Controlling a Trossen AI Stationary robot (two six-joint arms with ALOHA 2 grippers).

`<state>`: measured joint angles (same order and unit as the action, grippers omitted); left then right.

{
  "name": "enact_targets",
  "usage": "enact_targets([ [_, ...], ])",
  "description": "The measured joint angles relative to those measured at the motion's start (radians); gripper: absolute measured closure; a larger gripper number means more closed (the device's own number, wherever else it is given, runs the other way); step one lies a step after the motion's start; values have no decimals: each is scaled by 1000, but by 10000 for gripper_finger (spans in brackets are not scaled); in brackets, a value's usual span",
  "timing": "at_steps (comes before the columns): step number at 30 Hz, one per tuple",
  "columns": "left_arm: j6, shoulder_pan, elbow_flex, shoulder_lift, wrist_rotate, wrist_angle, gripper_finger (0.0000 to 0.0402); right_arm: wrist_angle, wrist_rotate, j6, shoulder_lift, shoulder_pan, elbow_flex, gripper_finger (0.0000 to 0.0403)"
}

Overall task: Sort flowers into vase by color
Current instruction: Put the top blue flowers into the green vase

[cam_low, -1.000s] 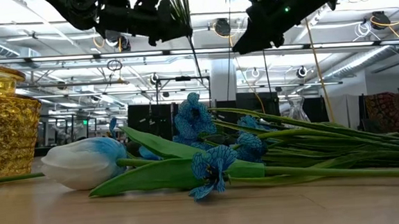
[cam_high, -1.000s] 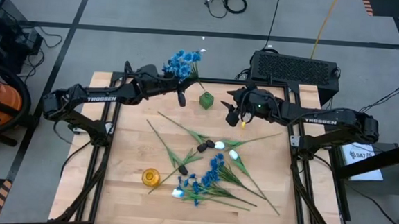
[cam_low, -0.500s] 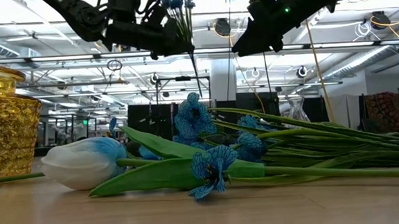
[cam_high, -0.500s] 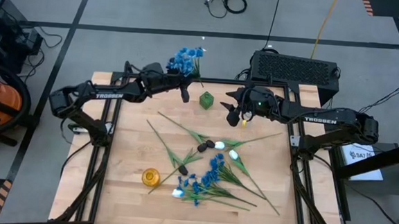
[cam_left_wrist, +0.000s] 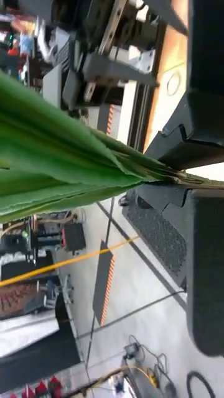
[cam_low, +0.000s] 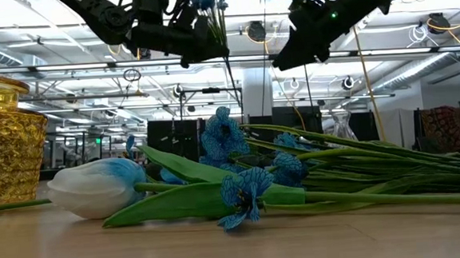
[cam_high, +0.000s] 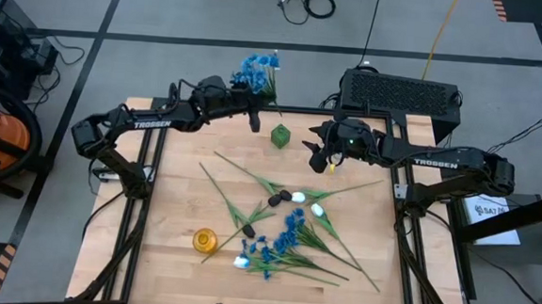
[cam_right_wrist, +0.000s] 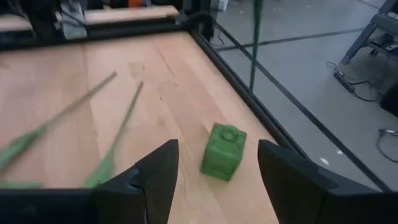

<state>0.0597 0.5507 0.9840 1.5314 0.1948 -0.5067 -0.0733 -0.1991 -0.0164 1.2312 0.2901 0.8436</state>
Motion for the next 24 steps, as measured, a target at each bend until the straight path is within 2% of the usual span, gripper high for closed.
enact_targets([
  [4,-1,21,0,0,81,33,372,-32,-98,-31,0,4,0,190],
  [7,-2,21,-1,0,92,51,372,-26,-143,-39,0,8,0,190],
  [14,-30,16,-2,53,90,56,372,-34,-139,-19,0,9,0,190],
  [19,-55,16,-1,84,87,1,372,-46,-139,4,0,7,0,190],
  [24,-55,16,-2,92,44,-3,372,-49,-138,3,0,3,0,190],
])
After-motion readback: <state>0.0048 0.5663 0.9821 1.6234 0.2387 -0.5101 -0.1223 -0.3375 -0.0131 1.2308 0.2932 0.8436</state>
